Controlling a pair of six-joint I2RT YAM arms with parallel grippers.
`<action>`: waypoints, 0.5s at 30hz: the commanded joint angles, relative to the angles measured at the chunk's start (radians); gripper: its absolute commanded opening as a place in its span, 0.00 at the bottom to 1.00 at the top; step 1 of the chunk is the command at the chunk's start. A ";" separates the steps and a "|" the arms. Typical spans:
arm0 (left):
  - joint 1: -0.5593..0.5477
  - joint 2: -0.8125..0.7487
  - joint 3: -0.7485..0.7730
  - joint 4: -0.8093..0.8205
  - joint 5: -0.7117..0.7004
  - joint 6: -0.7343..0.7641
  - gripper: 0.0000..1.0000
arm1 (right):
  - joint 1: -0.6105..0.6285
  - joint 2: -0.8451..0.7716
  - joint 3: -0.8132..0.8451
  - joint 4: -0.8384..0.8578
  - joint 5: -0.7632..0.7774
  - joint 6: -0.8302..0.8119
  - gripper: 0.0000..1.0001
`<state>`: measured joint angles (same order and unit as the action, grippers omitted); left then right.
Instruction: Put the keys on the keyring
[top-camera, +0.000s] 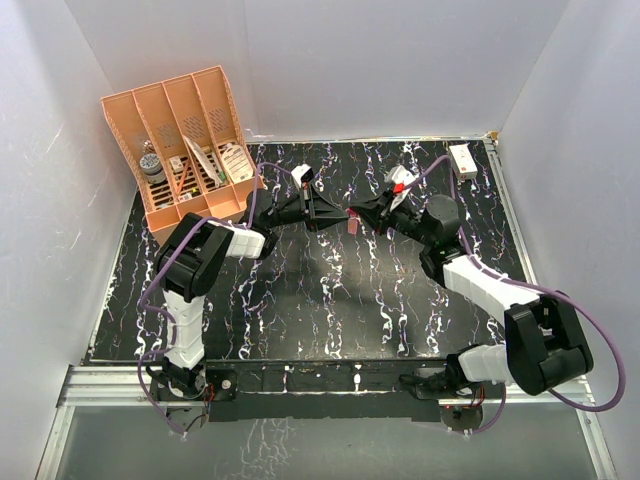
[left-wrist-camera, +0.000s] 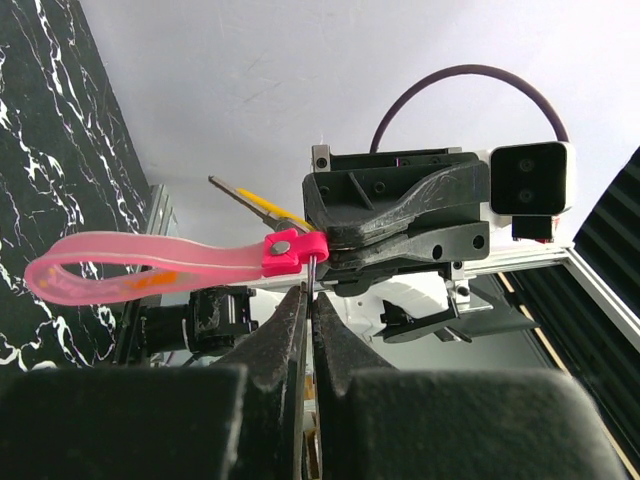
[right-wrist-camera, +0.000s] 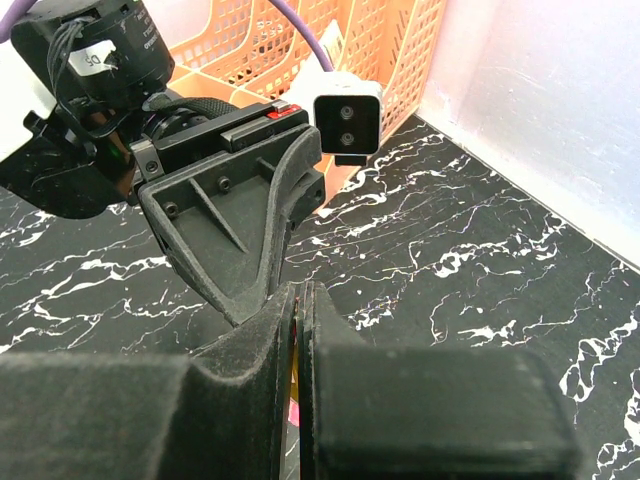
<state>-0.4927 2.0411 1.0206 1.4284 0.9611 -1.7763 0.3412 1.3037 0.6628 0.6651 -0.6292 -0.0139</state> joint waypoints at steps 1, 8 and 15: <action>-0.010 -0.005 0.039 0.333 0.046 -0.047 0.00 | -0.012 0.020 0.063 0.006 -0.060 -0.020 0.00; -0.010 -0.006 0.046 0.356 0.065 -0.069 0.00 | -0.053 0.085 0.118 -0.012 -0.155 -0.026 0.07; -0.010 -0.039 0.038 0.355 0.073 -0.072 0.00 | -0.089 0.126 0.144 0.014 -0.187 -0.002 0.07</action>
<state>-0.4900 2.0430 1.0279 1.4277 0.9691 -1.8179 0.2752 1.4113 0.7551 0.6476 -0.8131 -0.0177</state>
